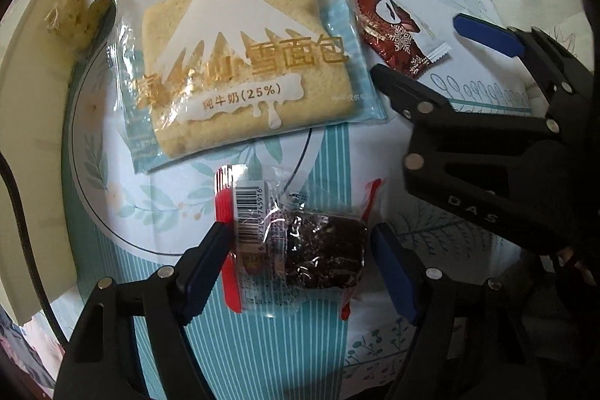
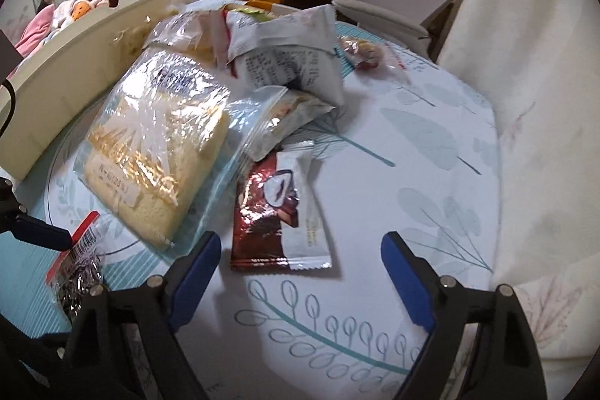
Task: Organize snacks
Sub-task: 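Grasp the red-edged dark snack bag with left tool while right grasps brown candy packet, then carry the dark snack bag over the white tray with left tool while right carries brown packet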
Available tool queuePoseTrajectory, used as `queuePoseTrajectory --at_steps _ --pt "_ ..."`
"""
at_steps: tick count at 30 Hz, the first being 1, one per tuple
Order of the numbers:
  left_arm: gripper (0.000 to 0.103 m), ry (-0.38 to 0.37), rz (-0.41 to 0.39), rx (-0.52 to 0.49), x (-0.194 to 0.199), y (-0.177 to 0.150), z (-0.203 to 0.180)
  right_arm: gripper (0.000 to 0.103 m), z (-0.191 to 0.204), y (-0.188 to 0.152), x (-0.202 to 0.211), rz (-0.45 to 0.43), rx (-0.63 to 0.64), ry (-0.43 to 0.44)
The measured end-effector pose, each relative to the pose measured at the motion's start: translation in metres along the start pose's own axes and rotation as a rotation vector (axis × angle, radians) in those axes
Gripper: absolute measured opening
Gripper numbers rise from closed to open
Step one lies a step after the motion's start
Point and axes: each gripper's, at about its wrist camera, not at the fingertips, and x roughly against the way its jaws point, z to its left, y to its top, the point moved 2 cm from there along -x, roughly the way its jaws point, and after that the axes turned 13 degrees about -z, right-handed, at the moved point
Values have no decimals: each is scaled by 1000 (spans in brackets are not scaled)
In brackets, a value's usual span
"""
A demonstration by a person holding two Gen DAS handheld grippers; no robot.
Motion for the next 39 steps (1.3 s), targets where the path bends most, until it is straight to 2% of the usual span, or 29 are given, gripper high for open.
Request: queuePoseTrajectory --at_steps 4,7,9,11,13,18,25,26,34,39 --pt "75 8 -5 -4 -3 2 1 85 3 5 -8 15 3 3" --pt "68 13 -9 -16 -2 3 1 82 5 8 -10 16 -6 17" --pt "60 -5 -27 -18 -1 3 -7 75 6 8 -11 17 -11 38" --pt "52 -16 -32 -16 2 4 -8 60 7 9 -11 19 -19 69" --pt "46 -32 -32 -5 2 5 -9 50 8 10 -10 22 -39 95" --pt "39 -60 -34 16 6 4 -6 49 8 14 -10 49 -70 96" --pt "38 -58 -44 51 13 7 11 46 -8 13 -2 88 -243 111" --pt "38 -56 -46 53 14 6 12 43 -11 11 0 95 -267 108" --pt "38 -49 -108 66 46 7 26 40 -10 10 24 95 -308 75" --pt "38 -20 -152 83 67 2 30 34 -3 18 42 74 -331 77"
